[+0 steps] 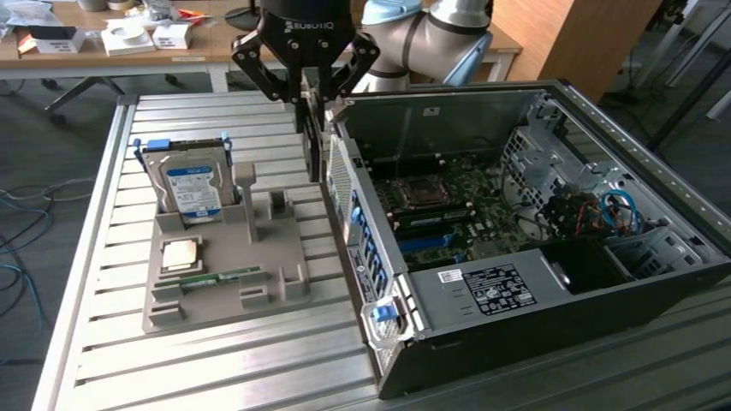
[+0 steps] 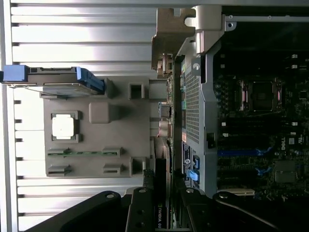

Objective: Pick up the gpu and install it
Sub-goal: 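Pick up the gpu and move the gpu toward the slot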

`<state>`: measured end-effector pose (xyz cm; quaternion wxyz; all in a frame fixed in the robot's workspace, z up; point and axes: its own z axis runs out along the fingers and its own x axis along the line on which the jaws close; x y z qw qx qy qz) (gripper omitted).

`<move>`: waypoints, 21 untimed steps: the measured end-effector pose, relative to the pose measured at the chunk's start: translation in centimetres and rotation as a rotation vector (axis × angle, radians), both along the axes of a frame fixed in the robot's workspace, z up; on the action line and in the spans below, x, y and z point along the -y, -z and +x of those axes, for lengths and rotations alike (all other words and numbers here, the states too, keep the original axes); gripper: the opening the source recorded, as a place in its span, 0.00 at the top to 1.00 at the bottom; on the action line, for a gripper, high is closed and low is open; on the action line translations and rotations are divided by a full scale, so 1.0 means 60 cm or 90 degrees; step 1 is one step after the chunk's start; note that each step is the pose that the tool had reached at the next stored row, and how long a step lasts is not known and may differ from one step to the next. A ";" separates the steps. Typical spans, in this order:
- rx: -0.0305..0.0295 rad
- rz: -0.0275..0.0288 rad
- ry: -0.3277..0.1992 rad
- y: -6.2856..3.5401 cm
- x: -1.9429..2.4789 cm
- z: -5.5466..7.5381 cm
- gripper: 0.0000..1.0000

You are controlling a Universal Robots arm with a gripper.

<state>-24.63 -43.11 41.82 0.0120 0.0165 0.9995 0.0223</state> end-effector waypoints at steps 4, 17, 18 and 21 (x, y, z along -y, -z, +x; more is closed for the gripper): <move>-0.0001 0.0000 0.000 0.000 0.0000 0.015 0.74; -0.0001 -0.0001 0.000 0.000 0.0000 0.077 0.74; -0.0001 0.0000 0.000 0.000 0.0000 0.097 0.74; -0.0001 0.0000 0.000 0.000 -0.0001 0.114 0.74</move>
